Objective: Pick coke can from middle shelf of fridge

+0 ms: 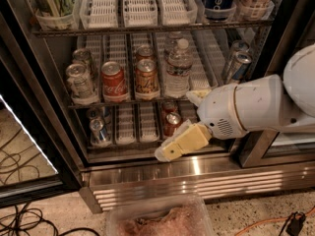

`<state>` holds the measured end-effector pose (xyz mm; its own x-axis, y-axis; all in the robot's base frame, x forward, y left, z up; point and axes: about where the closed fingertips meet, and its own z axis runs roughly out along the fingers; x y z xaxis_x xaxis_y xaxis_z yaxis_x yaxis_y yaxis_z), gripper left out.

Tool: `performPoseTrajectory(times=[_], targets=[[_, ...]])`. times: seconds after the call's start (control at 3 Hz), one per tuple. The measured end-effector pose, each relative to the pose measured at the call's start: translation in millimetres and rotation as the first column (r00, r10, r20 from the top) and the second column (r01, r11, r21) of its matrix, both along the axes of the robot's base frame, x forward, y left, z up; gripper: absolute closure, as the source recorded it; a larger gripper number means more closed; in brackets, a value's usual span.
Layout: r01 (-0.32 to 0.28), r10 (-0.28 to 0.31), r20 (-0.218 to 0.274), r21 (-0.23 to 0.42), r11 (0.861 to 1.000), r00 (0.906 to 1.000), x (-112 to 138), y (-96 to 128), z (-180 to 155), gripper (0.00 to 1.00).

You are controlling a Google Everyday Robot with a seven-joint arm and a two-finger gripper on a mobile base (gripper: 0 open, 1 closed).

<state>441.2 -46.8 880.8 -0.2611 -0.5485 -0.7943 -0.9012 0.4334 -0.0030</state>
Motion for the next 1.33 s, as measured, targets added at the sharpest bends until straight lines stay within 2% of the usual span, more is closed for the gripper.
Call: performPoseTrajectory(times=[0.33,0.67,1.0,1.33], targets=[[-0.053,0.042,0.074,0.152,0.987,0.9964,6.5,50.3,3.2,0.00],[-0.115,0.092,0.130,0.181,0.977,0.9872,1.4,77.3,18.1,0.00],[-0.115,0.093,0.130,0.180,0.977,0.9872,1.4,77.3,17.9,0.00],[-0.153,0.129,0.131,0.193,0.969,0.9829,1.1,95.5,8.4,0.00]])
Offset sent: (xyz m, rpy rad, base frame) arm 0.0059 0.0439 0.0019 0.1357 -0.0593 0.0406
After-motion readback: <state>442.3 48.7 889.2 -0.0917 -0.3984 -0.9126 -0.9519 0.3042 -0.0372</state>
